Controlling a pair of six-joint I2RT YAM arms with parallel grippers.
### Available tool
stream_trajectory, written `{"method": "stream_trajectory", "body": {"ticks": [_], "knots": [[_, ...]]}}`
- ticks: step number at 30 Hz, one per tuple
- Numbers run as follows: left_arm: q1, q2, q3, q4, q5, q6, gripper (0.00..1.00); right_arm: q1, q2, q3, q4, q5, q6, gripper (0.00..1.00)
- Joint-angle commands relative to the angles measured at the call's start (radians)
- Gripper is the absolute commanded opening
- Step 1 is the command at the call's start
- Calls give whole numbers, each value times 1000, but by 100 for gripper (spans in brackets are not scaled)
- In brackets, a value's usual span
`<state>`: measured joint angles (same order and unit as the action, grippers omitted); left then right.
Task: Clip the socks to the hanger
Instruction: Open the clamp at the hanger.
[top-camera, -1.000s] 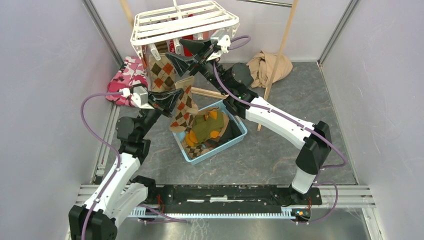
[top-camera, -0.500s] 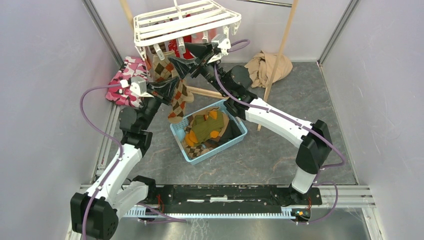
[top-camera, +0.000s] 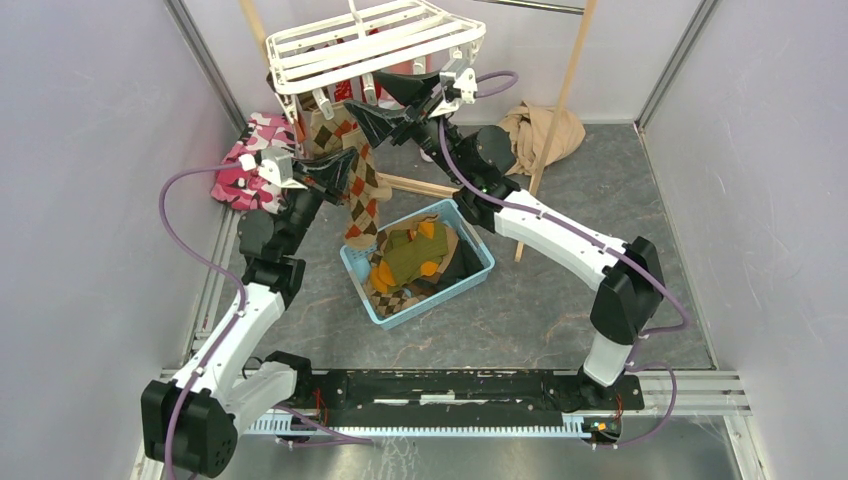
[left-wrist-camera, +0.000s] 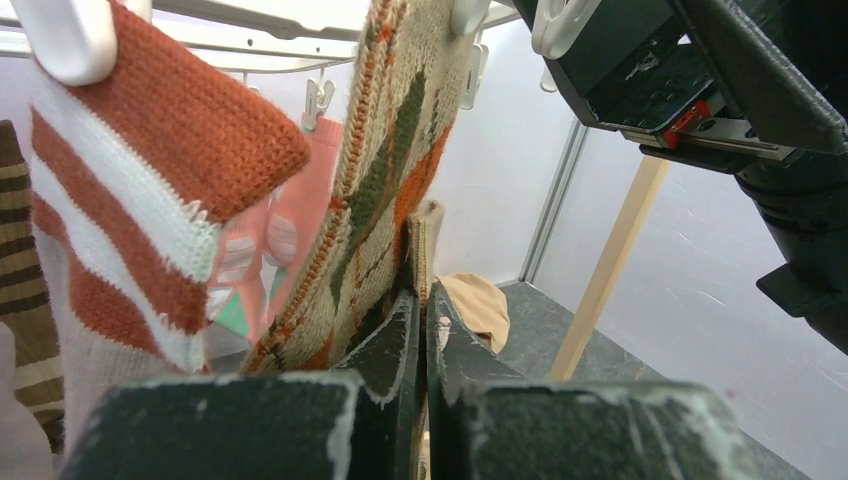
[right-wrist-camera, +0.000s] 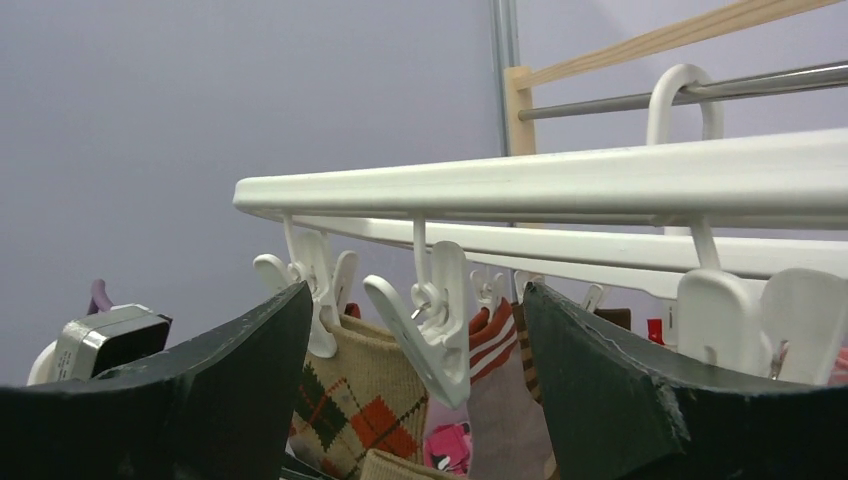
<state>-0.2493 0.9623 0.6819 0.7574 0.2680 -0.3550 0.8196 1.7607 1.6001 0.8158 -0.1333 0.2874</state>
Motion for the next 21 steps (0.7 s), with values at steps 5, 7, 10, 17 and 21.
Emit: {"method": "stream_trajectory", "body": {"ticks": [5,7,10,17,21], "knots": [[-1,12,53,34,-10,48,2,-12,30,72,83,-58,33,81],[-1,13,55,34,-12,50,2,-18,35,78,88,-66,39,81],[-1,16,57,34,-15,50,2,-22,44,88,98,-85,47,78],[1,30,63,37,-9,46,2,-32,70,125,108,-135,66,72],[2,33,65,38,-11,45,2,-37,70,126,112,-143,68,69]]}}
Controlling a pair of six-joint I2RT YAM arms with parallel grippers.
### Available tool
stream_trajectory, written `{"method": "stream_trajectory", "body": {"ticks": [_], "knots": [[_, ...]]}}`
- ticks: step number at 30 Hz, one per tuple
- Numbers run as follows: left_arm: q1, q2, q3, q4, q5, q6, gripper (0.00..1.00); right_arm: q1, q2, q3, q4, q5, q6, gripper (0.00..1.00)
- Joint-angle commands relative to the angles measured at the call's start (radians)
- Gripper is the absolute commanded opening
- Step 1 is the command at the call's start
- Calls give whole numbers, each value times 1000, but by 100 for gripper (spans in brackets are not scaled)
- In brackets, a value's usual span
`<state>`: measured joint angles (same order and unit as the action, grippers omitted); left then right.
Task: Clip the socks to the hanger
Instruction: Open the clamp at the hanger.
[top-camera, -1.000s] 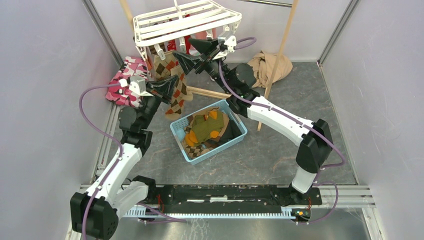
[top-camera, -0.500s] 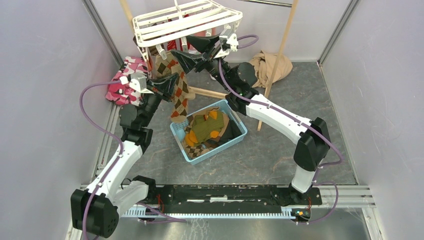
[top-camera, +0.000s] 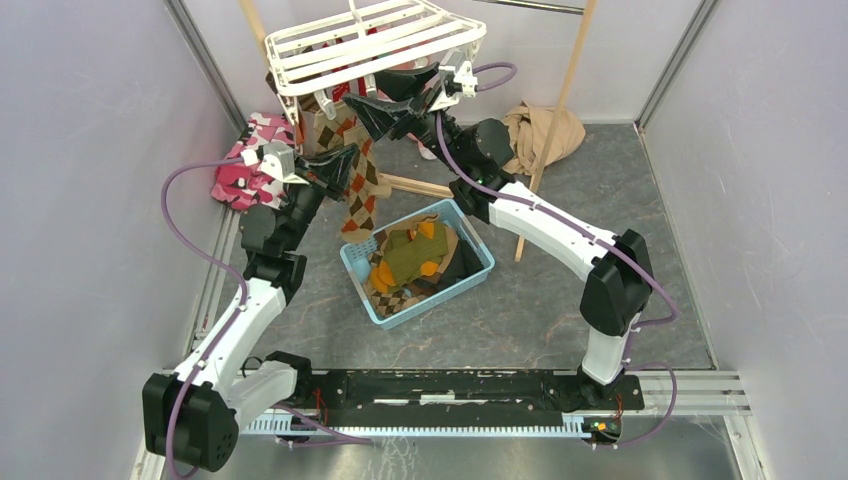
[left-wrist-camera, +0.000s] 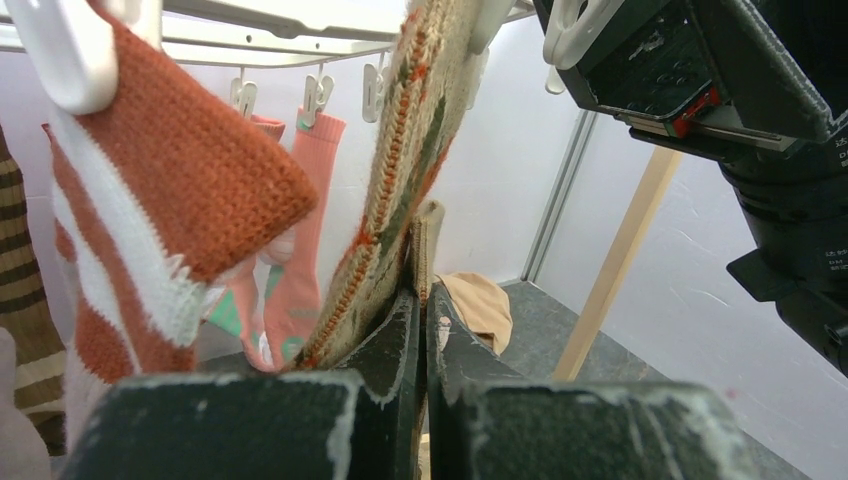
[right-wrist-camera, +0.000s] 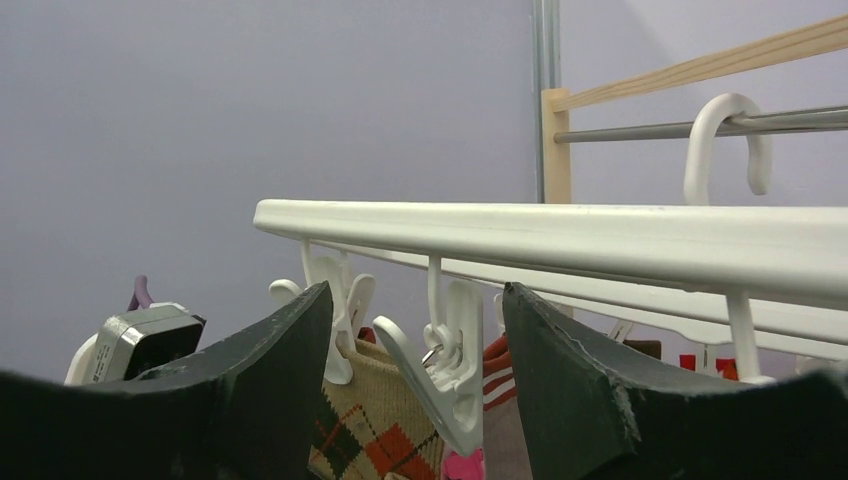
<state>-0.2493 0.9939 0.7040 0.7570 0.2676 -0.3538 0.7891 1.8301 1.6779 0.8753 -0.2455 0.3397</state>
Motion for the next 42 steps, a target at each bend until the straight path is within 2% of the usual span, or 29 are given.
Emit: {"method": "stream_trajectory", "body": {"ticks": [1,22,42], "knots": [[2,2,43,40,-10,45,2,-8,1,48,53,-33,15,68],[10,28,52,67,-5,22,2,-22,12,67,69,-88,23,56],[14,28,47,77,2,15,2,-23,31,101,10,-89,23,58]]}}
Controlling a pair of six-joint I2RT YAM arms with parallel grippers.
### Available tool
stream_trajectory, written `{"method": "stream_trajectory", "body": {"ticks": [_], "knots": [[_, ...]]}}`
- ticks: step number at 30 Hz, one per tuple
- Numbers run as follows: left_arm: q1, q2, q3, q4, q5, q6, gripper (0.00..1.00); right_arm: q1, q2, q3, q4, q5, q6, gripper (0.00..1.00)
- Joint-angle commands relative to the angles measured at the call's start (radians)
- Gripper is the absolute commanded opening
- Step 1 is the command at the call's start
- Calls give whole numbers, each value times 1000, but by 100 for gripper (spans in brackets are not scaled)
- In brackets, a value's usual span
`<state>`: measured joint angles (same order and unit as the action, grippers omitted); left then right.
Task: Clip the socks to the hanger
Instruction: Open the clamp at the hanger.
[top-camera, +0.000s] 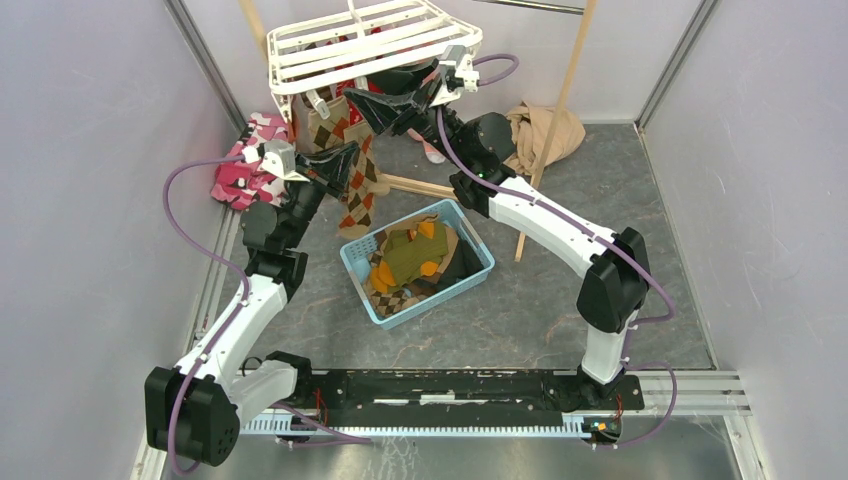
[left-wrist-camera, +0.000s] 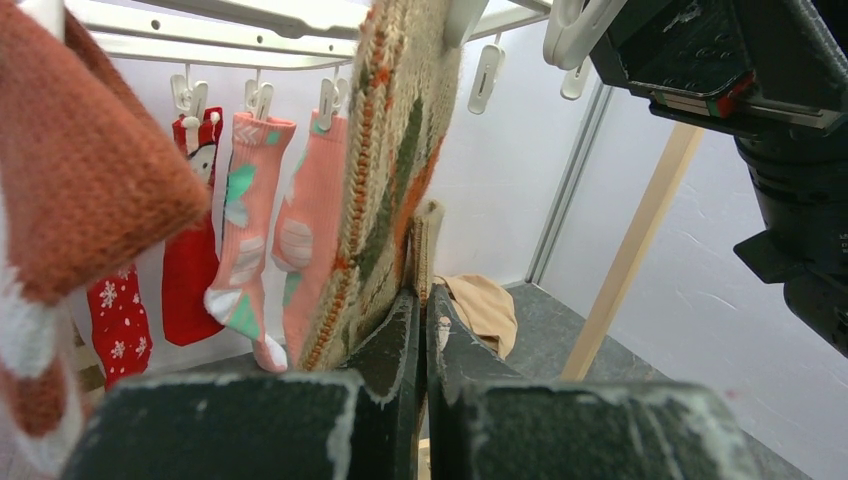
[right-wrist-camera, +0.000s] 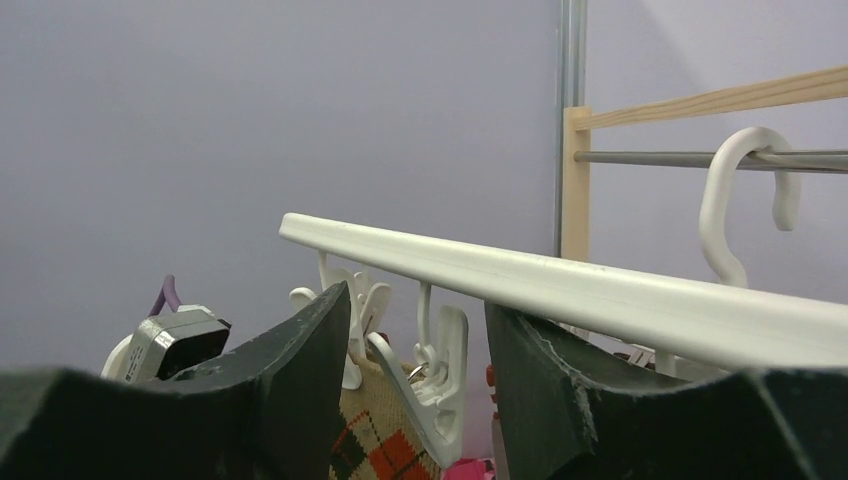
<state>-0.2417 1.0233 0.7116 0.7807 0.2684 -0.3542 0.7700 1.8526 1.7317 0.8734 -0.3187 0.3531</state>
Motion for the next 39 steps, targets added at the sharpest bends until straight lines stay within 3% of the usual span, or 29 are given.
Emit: {"method": "stream_trajectory", "body": {"ticks": [1,15,24,26,31,39], "knots": [[7,-2,40,53,1,14,2,-4,10,49,9,-15,10,58],[8,6,46,63,4,6,2,-4,9,61,0,-29,3,48],[10,5,56,65,21,-2,2,-3,7,69,-14,-31,-5,12],[10,3,64,68,47,-11,2,-2,5,70,-18,-31,-5,8],[10,-5,92,62,122,-26,2,-3,0,68,-22,-29,-1,6],[10,-3,135,16,115,-39,2,-3,0,68,-24,-37,8,5]]}}
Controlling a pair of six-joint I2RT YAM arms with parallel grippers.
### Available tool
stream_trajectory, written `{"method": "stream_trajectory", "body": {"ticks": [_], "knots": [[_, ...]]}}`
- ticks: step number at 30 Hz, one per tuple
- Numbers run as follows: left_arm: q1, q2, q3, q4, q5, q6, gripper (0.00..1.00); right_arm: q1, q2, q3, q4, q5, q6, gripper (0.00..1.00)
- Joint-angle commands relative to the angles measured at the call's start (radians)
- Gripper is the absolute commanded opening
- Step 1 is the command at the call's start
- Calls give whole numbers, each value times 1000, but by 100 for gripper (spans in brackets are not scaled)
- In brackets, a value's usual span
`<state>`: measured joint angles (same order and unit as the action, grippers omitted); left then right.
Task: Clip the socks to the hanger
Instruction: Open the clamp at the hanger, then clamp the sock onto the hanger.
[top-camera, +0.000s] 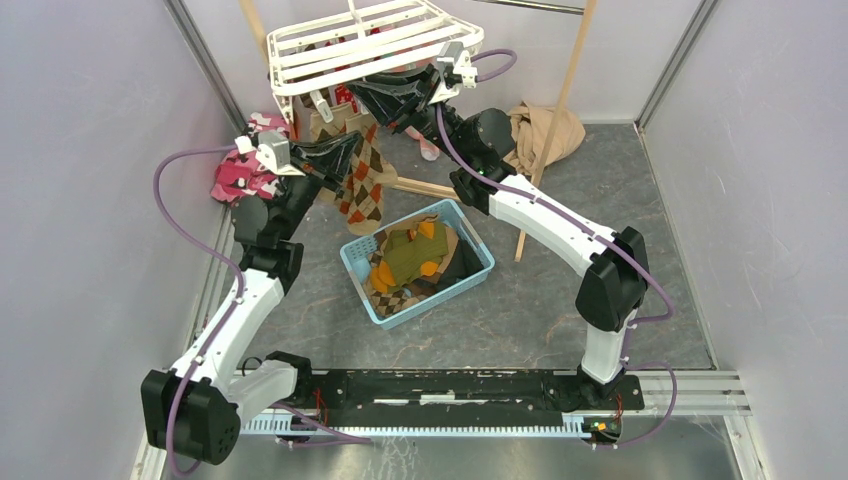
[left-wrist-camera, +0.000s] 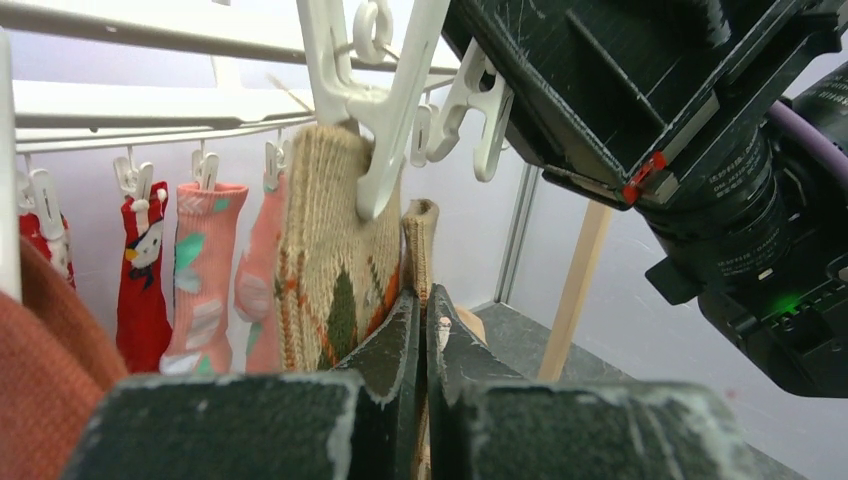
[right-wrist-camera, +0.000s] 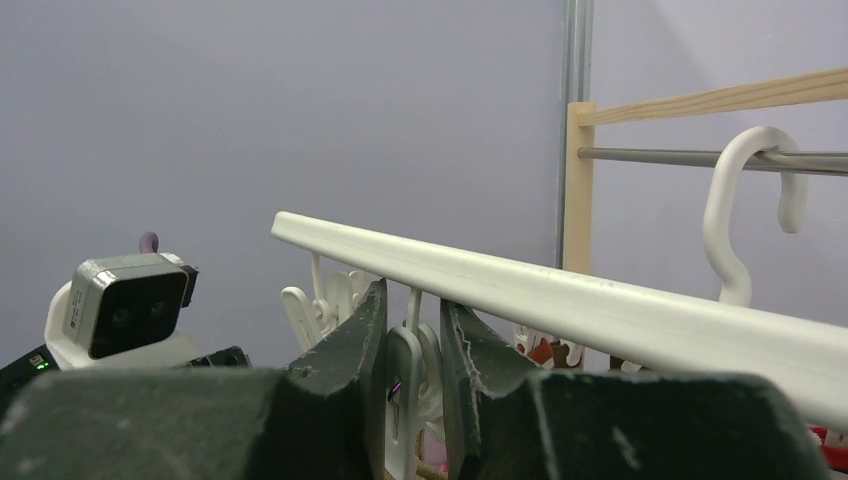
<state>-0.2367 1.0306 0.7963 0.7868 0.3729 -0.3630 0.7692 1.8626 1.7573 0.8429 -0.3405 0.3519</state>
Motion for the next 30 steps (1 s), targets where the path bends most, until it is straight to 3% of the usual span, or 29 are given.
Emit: {"method": "stream_trajectory", "body": {"ticks": [1,30], "knots": [[5,-10,52,8,2,-26,2,-3,-10,44,5,-18,10,5],[5,-1,108,19,30,-22,2,-2,-3,51,-8,-21,12,5]]}}
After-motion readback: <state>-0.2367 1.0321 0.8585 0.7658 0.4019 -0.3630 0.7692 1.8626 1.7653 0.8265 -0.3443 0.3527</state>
